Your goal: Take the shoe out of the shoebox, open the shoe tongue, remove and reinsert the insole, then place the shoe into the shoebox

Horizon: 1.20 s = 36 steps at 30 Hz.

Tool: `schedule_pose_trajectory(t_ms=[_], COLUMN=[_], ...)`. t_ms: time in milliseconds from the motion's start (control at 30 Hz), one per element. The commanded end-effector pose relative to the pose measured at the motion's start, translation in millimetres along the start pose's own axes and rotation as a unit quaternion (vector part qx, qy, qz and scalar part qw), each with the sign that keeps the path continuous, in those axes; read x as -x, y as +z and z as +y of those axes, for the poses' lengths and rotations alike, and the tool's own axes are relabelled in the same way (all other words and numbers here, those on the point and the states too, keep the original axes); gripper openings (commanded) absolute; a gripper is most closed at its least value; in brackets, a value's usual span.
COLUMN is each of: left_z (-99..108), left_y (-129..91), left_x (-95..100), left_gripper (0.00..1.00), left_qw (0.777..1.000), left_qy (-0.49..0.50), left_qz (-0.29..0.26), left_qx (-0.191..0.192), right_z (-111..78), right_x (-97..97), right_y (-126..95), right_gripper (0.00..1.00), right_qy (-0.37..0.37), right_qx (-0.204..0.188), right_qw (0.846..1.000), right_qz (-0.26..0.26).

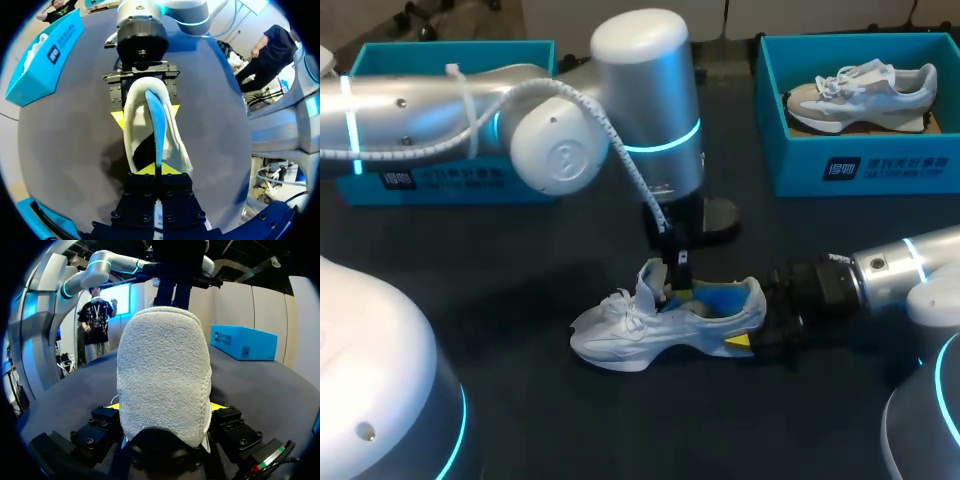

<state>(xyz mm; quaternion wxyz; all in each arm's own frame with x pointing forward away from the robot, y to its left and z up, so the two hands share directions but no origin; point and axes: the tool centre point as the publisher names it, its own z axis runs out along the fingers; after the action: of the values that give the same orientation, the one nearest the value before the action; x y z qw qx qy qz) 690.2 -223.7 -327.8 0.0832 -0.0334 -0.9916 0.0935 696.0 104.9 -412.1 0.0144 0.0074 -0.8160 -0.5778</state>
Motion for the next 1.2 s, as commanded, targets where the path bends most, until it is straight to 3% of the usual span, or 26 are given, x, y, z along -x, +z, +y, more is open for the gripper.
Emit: schedule_pose_trajectory(t_ms=[33,367,633,667,867,1200], left_z=[10,-2,-23,-26,-32,-35], left_y=[-12,-26,-24,-22,-23,-38], left_x=[-10.0,-8.8,-4.5,-4.1,-4.5,-27.0], left_gripper=[0.0,0.0,0.0,0.2,0.33,0.4], left_qw=[0.999,0.996,0.991,0.99,0.987,0.985], left_qy=[-0.009,-0.032,-0.06,-0.064,-0.068,-0.04], left_qz=[-0.03,-0.067,-0.12,-0.126,-0.144,-0.166], left_qx=[-0.042,-0.056,-0.025,-0.022,-0.014,-0.025], right_z=[0.9,0.9,0.9,0.9,0.9,0.9], right_x=[-1.1,-1.1,-1.1,-1.1,-1.1,-1.1], right_y=[1,1,1,1,1,1], right_gripper=[0.0,0.0,0.0,0.0,0.0,0.0], right_qy=[0.0,0.0,0.0,0.0,0.0,0.0], right_qx=[-0.002,-0.002,-0.002,-0.002,-0.002,-0.002], right_qw=[1.0,1.0,1.0,1.0,1.0,1.0], right_qz=[-0.001,-0.001,-0.001,-0.001,-0.001,-0.001])
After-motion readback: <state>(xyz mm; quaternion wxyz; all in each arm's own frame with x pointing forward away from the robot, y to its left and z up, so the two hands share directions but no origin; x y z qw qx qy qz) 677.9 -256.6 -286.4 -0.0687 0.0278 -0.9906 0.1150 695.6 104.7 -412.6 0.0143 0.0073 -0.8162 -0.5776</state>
